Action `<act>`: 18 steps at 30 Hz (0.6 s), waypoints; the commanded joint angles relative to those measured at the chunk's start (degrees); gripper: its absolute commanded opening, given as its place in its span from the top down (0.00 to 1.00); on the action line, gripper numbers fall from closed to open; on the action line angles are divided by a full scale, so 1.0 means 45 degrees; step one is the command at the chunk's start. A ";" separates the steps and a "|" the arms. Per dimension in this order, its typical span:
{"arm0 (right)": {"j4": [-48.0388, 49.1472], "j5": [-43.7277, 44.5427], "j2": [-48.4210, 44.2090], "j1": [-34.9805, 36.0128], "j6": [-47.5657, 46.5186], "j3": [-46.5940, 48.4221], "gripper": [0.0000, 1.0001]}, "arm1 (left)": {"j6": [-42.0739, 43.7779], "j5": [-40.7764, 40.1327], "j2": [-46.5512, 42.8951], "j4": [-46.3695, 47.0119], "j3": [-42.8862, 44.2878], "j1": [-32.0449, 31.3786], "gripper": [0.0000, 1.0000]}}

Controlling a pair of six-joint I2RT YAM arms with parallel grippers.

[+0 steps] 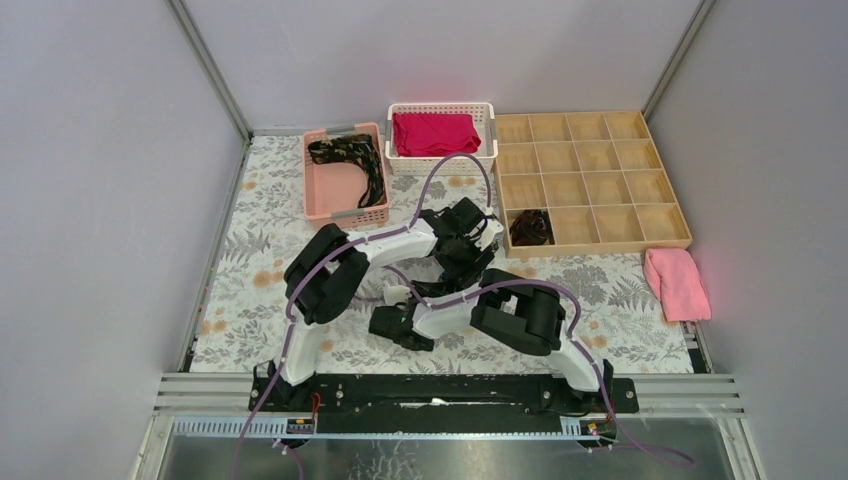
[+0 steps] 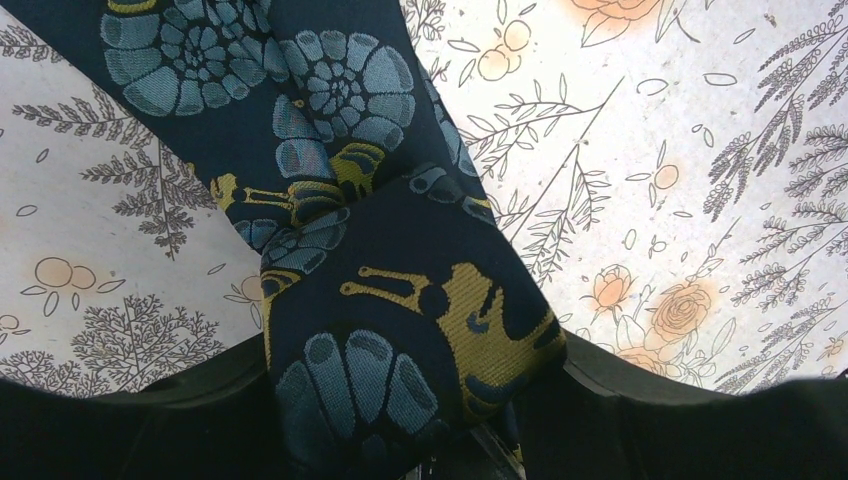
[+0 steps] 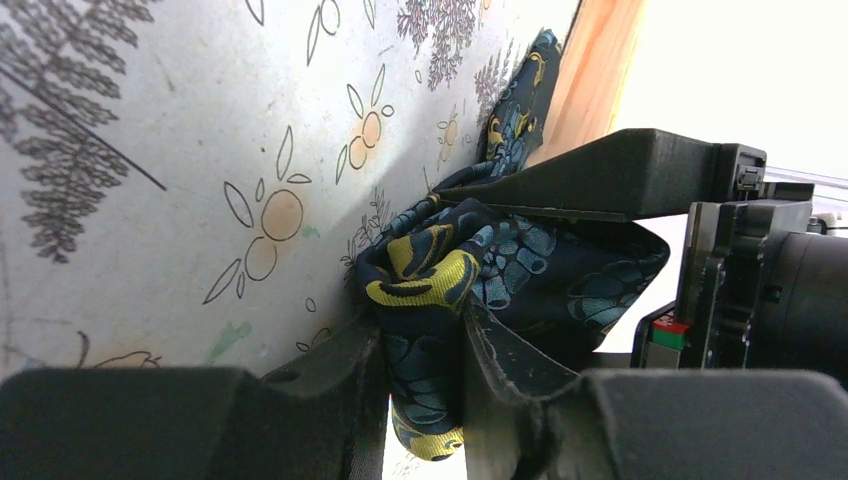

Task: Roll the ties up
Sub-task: Roll the tie at the center of the board.

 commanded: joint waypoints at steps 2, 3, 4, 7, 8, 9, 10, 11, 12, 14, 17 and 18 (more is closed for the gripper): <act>0.0545 -0.2376 -0.0800 -0.0356 0.0678 -0.0089 0.75 | 0.0065 0.0260 0.1277 -0.0939 -0.0451 0.0084 0.31; 0.0611 -0.2629 -0.0933 -0.0356 0.0679 -0.0128 0.76 | 0.0021 0.0276 0.1198 -0.0936 -0.0302 0.0171 0.30; 0.0668 -0.2796 -0.1086 -0.0356 0.0686 -0.0157 0.76 | -0.0001 0.0286 0.1124 -0.0940 -0.0120 0.0255 0.29; 0.0685 -0.3482 -0.1454 -0.0356 0.0736 -0.0142 0.77 | -0.0165 0.0429 0.0988 -0.0969 0.0475 0.0521 0.27; 0.0687 -0.3791 -0.1561 -0.0356 0.0752 -0.0125 0.78 | -0.0203 0.0483 0.0887 -0.0977 0.0729 0.0614 0.26; 0.0770 -0.4118 -0.1675 -0.0375 0.0773 -0.0122 0.78 | -0.0200 0.0622 0.0833 -0.0982 0.0864 0.0671 0.25; 0.0817 -0.4466 -0.1750 -0.0385 0.0791 -0.0115 0.79 | -0.0210 0.0800 0.0708 -0.0980 0.1127 0.0740 0.25; 0.0811 -0.4729 -0.1803 -0.0377 0.0837 -0.0090 0.79 | -0.0208 0.0940 0.0611 -0.0968 0.1299 0.0802 0.24; 0.0810 -0.4926 -0.1842 -0.0376 0.0904 -0.0069 0.79 | -0.0211 0.1101 0.0504 -0.0959 0.1489 0.0881 0.24; 0.0840 -0.5346 -0.1991 -0.0385 0.0965 -0.0061 0.80 | -0.0211 0.1274 0.0349 -0.0978 0.1792 0.1011 0.22; 0.0979 -0.6106 -0.2363 -0.0385 0.1123 -0.0157 0.80 | -0.0209 0.1346 0.0123 -0.1081 0.2253 0.1223 0.22; 0.1014 -0.6331 -0.2486 -0.0394 0.1166 -0.0183 0.80 | -0.0526 0.1311 0.0033 -0.1076 0.2350 0.1314 0.22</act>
